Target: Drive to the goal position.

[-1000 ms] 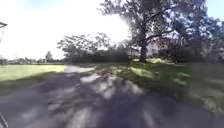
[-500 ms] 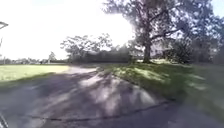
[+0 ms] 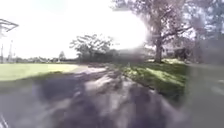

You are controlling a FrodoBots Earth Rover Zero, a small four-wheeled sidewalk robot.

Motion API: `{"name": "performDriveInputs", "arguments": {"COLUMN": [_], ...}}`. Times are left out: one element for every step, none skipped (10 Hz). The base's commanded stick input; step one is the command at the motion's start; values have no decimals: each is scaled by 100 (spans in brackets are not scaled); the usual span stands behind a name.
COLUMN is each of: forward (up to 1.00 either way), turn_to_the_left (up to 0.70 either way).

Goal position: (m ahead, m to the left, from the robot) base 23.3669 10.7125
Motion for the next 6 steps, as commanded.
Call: {"name": "performDriveInputs", "arguments": {"forward": [85,85,85,85,85,85], "turn_to_the_left": [26,29,18,6,0,0]}}
